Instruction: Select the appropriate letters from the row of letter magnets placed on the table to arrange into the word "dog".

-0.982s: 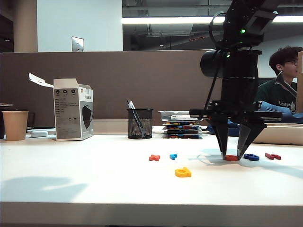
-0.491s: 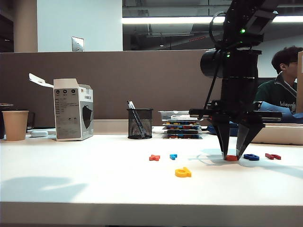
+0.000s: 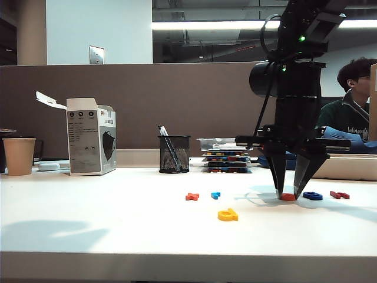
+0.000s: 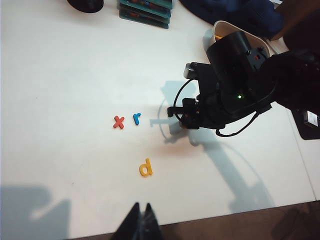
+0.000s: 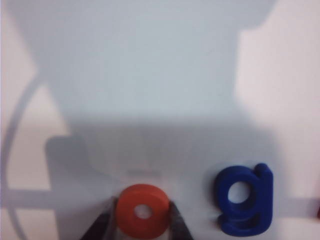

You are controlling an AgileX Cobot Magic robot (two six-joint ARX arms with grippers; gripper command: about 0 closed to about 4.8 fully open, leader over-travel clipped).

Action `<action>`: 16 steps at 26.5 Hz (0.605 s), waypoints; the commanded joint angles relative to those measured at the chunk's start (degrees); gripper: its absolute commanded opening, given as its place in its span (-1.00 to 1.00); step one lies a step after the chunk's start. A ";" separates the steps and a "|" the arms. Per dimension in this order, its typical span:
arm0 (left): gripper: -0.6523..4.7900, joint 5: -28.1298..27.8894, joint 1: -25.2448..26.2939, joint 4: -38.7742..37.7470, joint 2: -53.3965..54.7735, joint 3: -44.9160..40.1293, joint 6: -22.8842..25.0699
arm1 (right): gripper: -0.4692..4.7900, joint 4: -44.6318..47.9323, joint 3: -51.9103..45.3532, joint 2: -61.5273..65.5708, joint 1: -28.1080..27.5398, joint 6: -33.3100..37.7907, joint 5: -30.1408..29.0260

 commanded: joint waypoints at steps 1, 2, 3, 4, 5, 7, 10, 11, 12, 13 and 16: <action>-0.78 -0.33 0.00 0.15 -0.13 0.20 0.04 | -0.47 -0.61 -0.31 0.35 0.09 0.04 -0.61; -0.78 -0.33 0.00 0.15 -0.13 0.20 0.07 | -0.47 -0.81 -0.31 0.35 0.09 0.04 -0.59; -0.78 -0.33 0.00 0.15 -0.13 0.20 0.04 | -0.47 -0.90 -0.31 0.33 0.09 0.04 -0.59; -0.78 -0.33 0.00 0.15 -0.13 0.20 0.07 | -0.47 -0.94 -0.31 0.33 0.09 0.04 -0.59; -0.78 -0.33 0.00 0.15 -0.13 0.20 0.07 | -0.47 -1.14 -0.28 0.33 0.09 0.04 -0.59; -0.78 -0.33 0.00 0.15 -0.13 0.20 0.07 | -0.47 -1.40 -0.28 0.24 0.09 0.04 -0.57; -0.78 -0.33 0.00 0.15 -0.13 0.20 0.07 | -0.47 -1.53 -0.28 -0.15 0.09 0.04 -0.59; -0.78 -0.33 0.00 0.15 -0.13 0.20 0.07 | -0.47 -1.51 -0.28 -0.35 0.09 0.04 -0.59; -0.78 -0.33 0.00 0.15 -0.13 0.20 0.07 | -0.47 -1.44 -0.28 -0.57 0.09 0.04 -0.59; -0.78 -0.33 0.00 0.15 -0.13 0.20 0.04 | -0.47 -1.40 -0.28 -0.92 0.09 0.04 -0.59; -0.78 -0.33 0.00 0.15 -0.13 0.20 0.07 | -0.47 -1.11 -0.26 -2.01 0.09 0.04 -0.57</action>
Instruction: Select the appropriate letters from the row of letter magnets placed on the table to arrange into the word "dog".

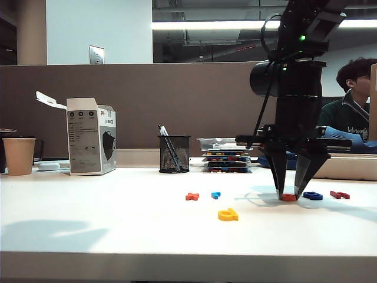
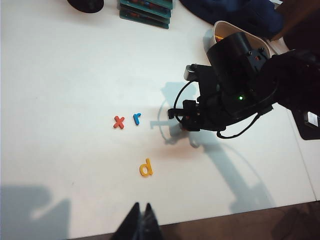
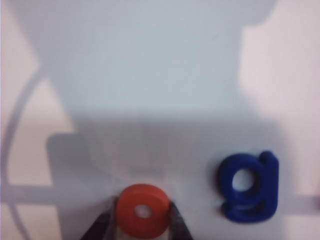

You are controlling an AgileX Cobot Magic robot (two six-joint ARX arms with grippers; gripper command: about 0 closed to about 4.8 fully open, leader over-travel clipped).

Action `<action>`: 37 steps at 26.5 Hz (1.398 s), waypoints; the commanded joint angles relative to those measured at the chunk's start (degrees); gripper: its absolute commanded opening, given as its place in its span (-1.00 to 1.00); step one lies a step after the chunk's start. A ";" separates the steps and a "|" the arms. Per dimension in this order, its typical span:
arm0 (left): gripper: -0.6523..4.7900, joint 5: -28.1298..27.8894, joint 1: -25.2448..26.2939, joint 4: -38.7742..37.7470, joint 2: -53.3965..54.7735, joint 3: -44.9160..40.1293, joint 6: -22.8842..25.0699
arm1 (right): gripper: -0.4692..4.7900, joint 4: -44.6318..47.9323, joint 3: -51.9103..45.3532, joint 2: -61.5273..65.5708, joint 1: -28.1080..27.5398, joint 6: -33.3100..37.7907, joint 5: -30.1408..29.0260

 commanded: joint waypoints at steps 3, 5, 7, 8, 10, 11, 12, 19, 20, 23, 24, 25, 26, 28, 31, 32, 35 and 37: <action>-0.78 -0.35 0.00 0.13 -0.13 0.20 0.04 | -0.47 -0.28 0.13 -2.60 0.11 0.04 -0.26; -0.78 -0.35 0.00 0.13 -0.13 0.20 0.07 | -0.47 -0.37 0.13 -3.34 0.13 0.04 -0.26; -0.78 -0.35 0.00 0.13 -0.13 0.20 0.07 | -0.47 -1.01 0.13 -4.46 0.13 0.04 -0.31; -0.78 -0.35 0.00 0.13 -0.13 0.20 0.04 | -0.47 -1.60 0.13 -4.92 0.13 0.07 -0.31; -0.78 -0.35 0.00 0.13 -0.13 0.20 0.07 | -0.47 -2.97 0.13 -5.68 0.37 0.07 -0.31; -0.78 -0.35 0.00 0.13 -0.13 0.20 0.04 | -0.47 -3.87 0.13 -6.14 0.61 0.07 -0.28; -0.78 -0.35 0.00 0.13 -0.13 0.20 0.07 | -0.47 -5.16 0.13 -6.69 1.09 0.04 -0.28; -0.78 -0.35 0.00 0.13 -0.13 0.20 0.07 | -0.47 -7.39 0.09 -7.39 5.07 0.09 -0.31; -0.78 -0.35 0.00 0.13 -0.13 0.20 0.07 | -0.47 -7.39 0.09 -7.39 5.57 0.09 -0.26; -0.78 -0.35 0.00 0.13 -0.13 0.20 0.07 | -0.47 -7.56 0.09 -7.39 6.93 0.26 -0.35; -0.78 -0.35 0.00 0.13 -0.13 0.20 0.07 | -0.47 -7.80 0.09 -7.39 7.37 0.68 -0.26; -0.78 -0.35 0.00 0.13 -0.13 0.20 0.07 | -0.47 -8.07 0.09 -7.39 7.74 0.76 -0.33; -0.78 -0.35 0.00 0.13 -0.13 0.20 0.04 | -0.47 -8.35 0.07 -7.39 8.24 0.92 -0.28; -0.78 -0.35 0.00 0.13 -0.13 0.20 0.04 | -0.47 -8.72 0.07 -7.39 9.16 0.96 -0.28; -0.78 -0.35 0.00 0.13 -0.13 0.20 0.04 | -0.47 -8.98 0.07 -7.39 10.34 1.14 -0.28; -0.78 -0.35 0.00 0.13 -0.13 0.20 0.04 | -0.47 -9.29 0.07 -7.39 10.91 1.38 -0.33; -0.78 -0.35 0.00 0.13 -0.13 0.20 0.04 | -0.47 -9.94 -0.04 -7.39 11.91 2.03 -0.48; -0.78 -0.35 0.00 0.13 -0.13 0.20 0.07 | -0.47 -9.97 -0.07 -7.39 12.44 2.58 -0.31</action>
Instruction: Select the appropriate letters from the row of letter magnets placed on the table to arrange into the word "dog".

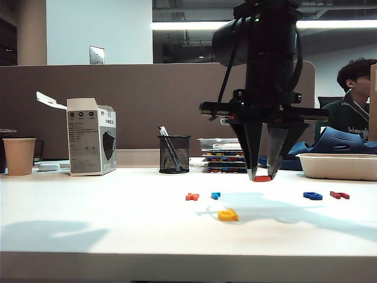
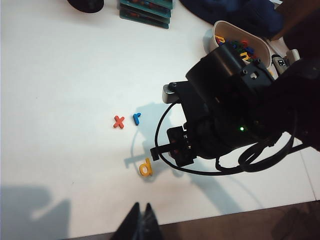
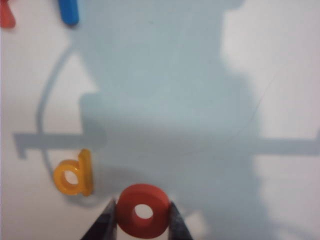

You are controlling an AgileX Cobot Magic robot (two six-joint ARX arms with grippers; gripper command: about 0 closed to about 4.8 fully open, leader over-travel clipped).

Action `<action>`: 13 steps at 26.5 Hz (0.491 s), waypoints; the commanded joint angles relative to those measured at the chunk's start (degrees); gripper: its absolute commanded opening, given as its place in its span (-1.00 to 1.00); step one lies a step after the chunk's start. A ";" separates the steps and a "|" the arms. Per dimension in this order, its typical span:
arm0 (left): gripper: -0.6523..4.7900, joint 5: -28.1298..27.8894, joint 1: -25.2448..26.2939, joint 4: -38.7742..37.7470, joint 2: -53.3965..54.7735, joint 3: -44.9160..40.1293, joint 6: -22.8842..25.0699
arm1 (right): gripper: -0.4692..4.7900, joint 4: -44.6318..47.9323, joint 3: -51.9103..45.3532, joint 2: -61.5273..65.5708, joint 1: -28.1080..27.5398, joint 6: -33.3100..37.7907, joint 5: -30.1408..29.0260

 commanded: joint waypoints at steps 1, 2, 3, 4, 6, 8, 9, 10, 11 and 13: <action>-0.78 -0.33 0.00 0.15 -0.13 0.20 0.07 | -0.47 -0.17 -0.02 -0.48 0.96 1.16 0.04; -0.78 -0.33 0.00 0.15 -0.13 0.20 0.07 | -0.47 -0.04 -0.37 -0.48 1.33 1.33 0.02; -0.78 -0.33 0.00 0.15 -0.13 0.20 0.04 | -0.47 0.09 -0.74 -0.48 1.66 1.33 0.07; -0.78 -0.33 0.00 0.15 -0.13 0.20 0.04 | -0.47 0.28 -1.16 -0.48 1.81 1.33 0.04; -0.78 -0.33 0.00 0.15 -0.13 0.20 0.07 | -0.47 1.25 -2.60 -0.48 1.86 1.36 0.02; -0.78 -0.33 0.00 0.15 -0.13 0.20 0.04 | -0.47 2.56 -4.24 -0.48 1.86 1.42 -0.04; -0.78 -0.33 0.00 0.15 -0.13 0.20 0.07 | -0.47 3.30 -5.20 -0.48 1.84 1.60 -0.24; -0.78 -0.33 0.00 0.15 -0.13 0.20 0.04 | -0.47 3.63 -5.86 -0.48 1.81 1.62 -0.22; -0.78 -0.33 0.00 0.15 -0.13 0.20 0.04 | -0.47 4.00 -6.40 -0.48 1.81 1.60 -0.22; -0.78 -0.33 0.00 0.15 -0.13 0.20 0.07 | -0.47 5.38 -7.52 -0.48 1.81 1.57 -0.22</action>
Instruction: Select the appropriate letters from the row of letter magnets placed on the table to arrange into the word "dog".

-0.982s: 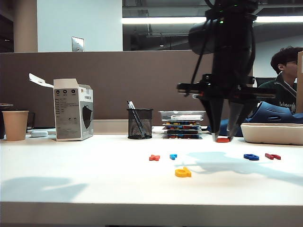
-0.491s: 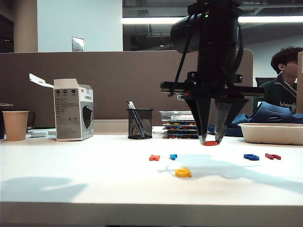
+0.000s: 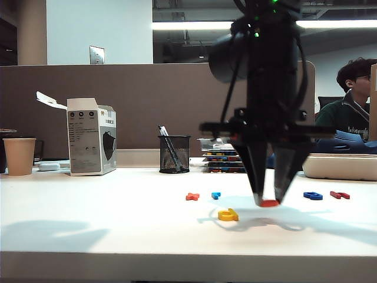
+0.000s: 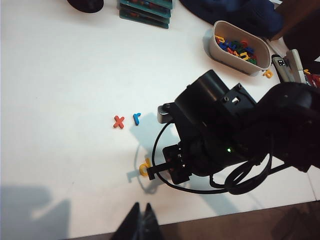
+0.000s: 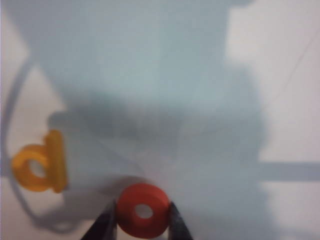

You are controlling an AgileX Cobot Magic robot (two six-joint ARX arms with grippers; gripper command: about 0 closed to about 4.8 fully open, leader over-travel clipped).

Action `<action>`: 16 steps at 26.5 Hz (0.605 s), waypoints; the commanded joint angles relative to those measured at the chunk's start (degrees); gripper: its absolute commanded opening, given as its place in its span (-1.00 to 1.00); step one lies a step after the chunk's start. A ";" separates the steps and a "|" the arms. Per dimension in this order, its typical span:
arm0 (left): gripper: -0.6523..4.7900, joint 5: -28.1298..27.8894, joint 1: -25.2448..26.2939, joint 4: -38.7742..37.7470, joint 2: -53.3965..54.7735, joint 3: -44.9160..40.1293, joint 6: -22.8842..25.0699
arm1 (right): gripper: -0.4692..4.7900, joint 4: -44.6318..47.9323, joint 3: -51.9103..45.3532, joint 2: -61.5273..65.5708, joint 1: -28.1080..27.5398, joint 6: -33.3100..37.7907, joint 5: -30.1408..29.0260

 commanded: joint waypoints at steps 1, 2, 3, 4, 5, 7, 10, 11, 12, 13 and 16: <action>-0.78 -0.33 0.00 0.15 -0.13 0.20 0.04 | -0.47 3.04 -1.33 -0.28 0.00 0.22 -0.17; -0.78 -0.33 0.00 0.15 -0.13 0.20 0.07 | -0.47 4.15 -1.79 -0.28 0.00 0.22 -0.20; -0.78 -0.33 0.00 0.15 -0.13 0.20 0.07 | -0.47 4.94 -2.12 -0.28 0.00 0.24 -0.35; -0.78 -0.33 0.00 0.15 -0.13 0.20 0.04 | -0.47 5.75 -2.38 -0.28 0.00 0.22 -0.52; -0.78 -0.33 0.00 0.15 -0.13 0.20 0.04 | -0.47 6.69 -2.67 -0.26 0.00 0.22 -1.03; -0.78 -0.33 0.00 0.15 -0.13 0.20 0.04 | -0.47 7.85 -2.93 -0.17 0.00 0.22 -1.03; -0.78 -0.33 0.00 0.15 -0.13 0.20 0.07 | -0.47 8.37 -3.28 -0.15 0.00 0.22 -1.01; -0.78 -0.33 0.00 0.15 -0.13 0.20 0.04 | -0.47 8.35 -3.69 -0.15 0.00 0.22 -1.01; -0.78 -0.33 0.00 0.15 -0.13 0.20 0.07 | -0.47 8.35 -3.98 -0.15 0.00 0.22 -0.98; -0.78 -0.33 0.00 0.15 -0.13 0.20 0.07 | -0.47 8.35 -4.44 -0.15 0.00 0.22 -0.87; -0.78 -0.33 0.00 0.15 -0.13 0.20 0.04 | -0.47 8.44 -6.05 -0.15 0.00 1.01 -0.94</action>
